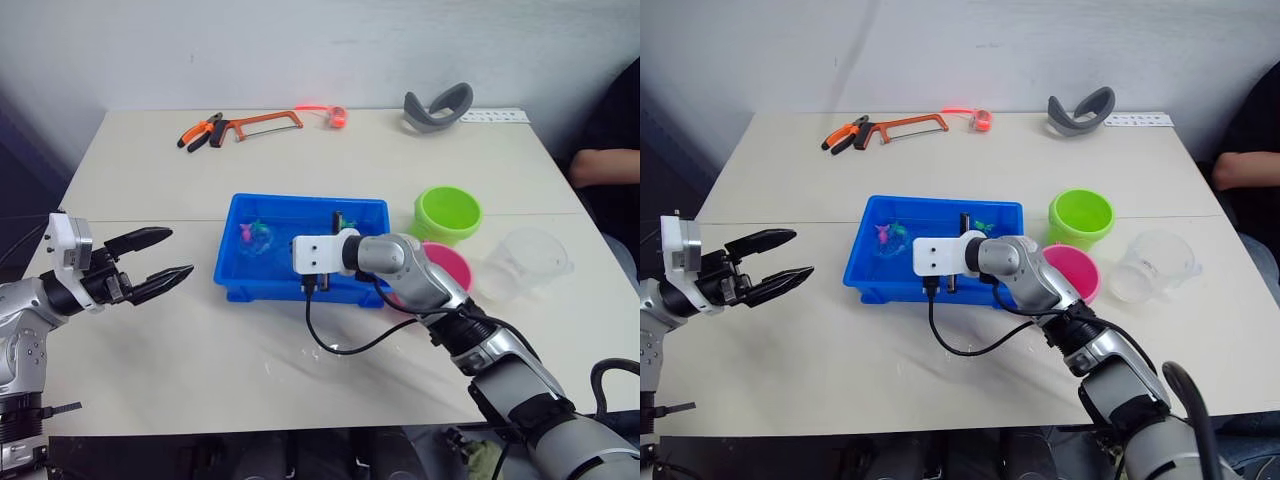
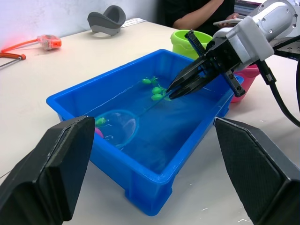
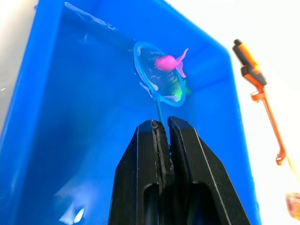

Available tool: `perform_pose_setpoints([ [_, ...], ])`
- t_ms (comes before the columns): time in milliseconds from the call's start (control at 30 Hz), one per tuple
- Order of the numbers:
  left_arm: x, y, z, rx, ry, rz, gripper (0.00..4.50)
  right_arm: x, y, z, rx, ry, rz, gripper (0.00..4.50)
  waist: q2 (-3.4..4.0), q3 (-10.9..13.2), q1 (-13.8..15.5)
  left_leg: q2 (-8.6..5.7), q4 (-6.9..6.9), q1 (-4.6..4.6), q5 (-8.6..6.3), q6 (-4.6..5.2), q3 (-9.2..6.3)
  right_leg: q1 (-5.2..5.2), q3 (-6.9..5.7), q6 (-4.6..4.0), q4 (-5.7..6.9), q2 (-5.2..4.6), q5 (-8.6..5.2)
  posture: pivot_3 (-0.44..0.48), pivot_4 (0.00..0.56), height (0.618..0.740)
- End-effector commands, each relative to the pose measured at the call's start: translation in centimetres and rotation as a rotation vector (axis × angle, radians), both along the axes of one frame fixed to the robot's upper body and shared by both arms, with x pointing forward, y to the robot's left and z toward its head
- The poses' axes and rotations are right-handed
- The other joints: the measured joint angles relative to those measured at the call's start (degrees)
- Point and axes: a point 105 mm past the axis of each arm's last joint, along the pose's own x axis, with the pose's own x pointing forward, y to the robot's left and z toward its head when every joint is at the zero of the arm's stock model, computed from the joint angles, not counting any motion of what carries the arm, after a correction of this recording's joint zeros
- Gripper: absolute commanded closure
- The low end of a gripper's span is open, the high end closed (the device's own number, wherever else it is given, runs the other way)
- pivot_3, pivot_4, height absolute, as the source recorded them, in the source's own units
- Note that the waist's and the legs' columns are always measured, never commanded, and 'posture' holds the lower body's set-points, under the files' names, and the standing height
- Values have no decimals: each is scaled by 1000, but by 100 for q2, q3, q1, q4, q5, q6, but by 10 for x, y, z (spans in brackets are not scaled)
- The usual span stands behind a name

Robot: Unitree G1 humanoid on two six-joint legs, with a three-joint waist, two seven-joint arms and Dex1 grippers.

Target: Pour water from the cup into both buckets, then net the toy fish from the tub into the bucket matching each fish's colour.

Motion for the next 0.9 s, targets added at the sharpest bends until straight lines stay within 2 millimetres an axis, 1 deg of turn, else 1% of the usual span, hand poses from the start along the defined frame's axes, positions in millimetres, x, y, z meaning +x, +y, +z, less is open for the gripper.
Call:
perform_pose_setpoints([
  [33, -3, 2, 9, -6, -47, 4, 87, -2, 3, 14, 29, -74, 29, 4500, 0, 0, -2, 0, 0, 0, 0, 0, 0, 0, 0, 0, 0, 0, 0, 0, 150, 740],
  [133, -2, 0, 9, -8, -49, 0, 87, -4, 2, 12, 39, -80, 40, 4500, 0, 0, -3, 1, 0, 0, 0, 0, 0, 0, 0, 0, 0, 1, 0, 0, 150, 740],
  [267, -2, -1, 10, -8, -53, -5, 87, -12, -6, 16, 68, -96, 66, 4500, 0, 0, -1, 1, -1, 0, 0, 0, 0, 0, 0, 0, 0, 1, 0, 0, 150, 740],
  [400, -2, -2, 10, -11, -56, -8, 87, -20, -24, 27, 111, -114, 69, 4500, 0, 0, 25, 1, 0, -1, 0, 0, 0, 1, 1, 0, -2, 0, 0, 0, 150, 740],
  [533, 1, -3, 10, -14, -51, -15, 87, -37, -47, 33, 126, -131, 85, 4500, -1, 0, 42, 0, 0, -1, 0, 0, -3, 2, 1, 0, -3, -2, 0, 0, 150, 740],
  [633, 5, -5, 10, -12, -46, -35, 87, -47, -58, 35, 114, -143, 90, 4500, -1, 0, 40, 0, 0, -1, 0, 0, -1, 3, 1, 0, -4, -5, 0, 0, 150, 740],
  [733, 11, -18, 13, -19, -55, -83, 87, -52, -79, 42, 99, -159, 47, 4500, -1, 0, 42, 0, 1, -1, 0, 0, 3, 4, 1, 0, -5, -2, 0, 0, 150, 740],
  [900, 17, -50, 13, -43, -63, -196, 87, -63, -118, 55, 51, -200, -41, 4500, -1, 0, 118, -3, 1, -1, 0, 2, 2, 5, 1, 0, -6, -5, 0, 0, 150, 740],
])
